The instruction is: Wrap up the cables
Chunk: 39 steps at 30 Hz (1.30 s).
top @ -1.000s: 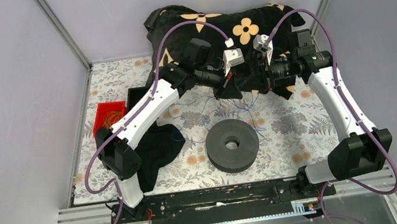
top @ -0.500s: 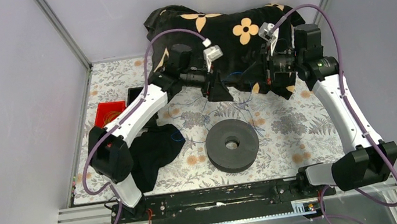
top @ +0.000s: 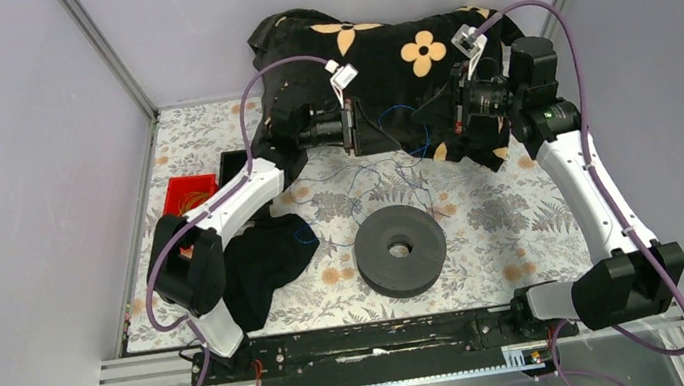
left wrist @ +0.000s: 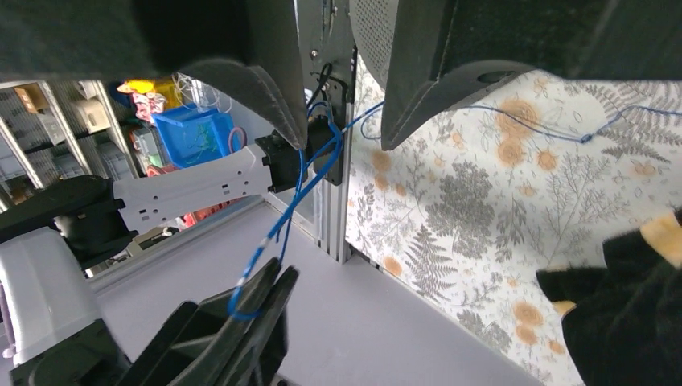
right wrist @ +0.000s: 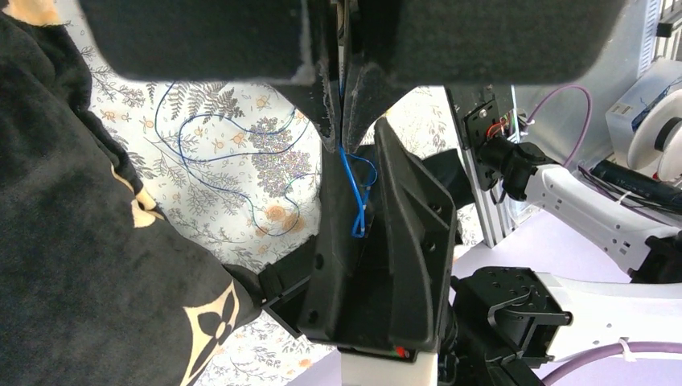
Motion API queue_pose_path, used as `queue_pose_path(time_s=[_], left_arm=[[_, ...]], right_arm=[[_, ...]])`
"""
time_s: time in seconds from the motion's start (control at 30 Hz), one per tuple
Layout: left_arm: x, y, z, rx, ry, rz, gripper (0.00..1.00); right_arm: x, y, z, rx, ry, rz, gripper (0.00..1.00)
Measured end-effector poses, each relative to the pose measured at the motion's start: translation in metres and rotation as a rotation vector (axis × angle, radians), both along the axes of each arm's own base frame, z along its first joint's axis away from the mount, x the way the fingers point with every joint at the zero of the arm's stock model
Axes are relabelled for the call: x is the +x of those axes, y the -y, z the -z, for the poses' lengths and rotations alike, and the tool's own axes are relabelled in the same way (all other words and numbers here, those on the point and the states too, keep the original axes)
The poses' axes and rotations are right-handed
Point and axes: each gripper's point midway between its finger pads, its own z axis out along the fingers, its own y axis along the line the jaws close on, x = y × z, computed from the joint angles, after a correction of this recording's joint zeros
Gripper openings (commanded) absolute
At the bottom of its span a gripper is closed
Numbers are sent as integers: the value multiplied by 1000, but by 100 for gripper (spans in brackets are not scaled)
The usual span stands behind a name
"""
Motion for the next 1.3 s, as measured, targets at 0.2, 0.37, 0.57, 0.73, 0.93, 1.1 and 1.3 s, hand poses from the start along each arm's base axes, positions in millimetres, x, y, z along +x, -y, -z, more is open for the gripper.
queue_pose_path(time_s=[0.2, 0.37, 0.57, 0.73, 0.93, 1.1, 1.3], left_arm=[[5, -4, -16, -53, 10, -12, 13], [11, -11, -17, -61, 11, -20, 0], [19, -21, -2, 31, 46, -29, 0], [17, -21, -8, 138, 175, -12, 0], [-3, -15, 3, 254, 264, 43, 0], [-24, -9, 17, 317, 268, 98, 0], [-29, -8, 21, 345, 279, 105, 0]], right_arm=[[1, 1, 6, -2, -15, 9, 0], [4, 3, 15, -28, -14, 28, 0], [6, 11, 34, -98, -14, 56, 9], [-3, 15, 53, -175, -18, 0, 36], [-13, 6, 63, -196, -35, -98, 57], [-27, -10, 52, -155, -11, -192, 64], [-36, -19, 48, -129, -9, -241, 63]])
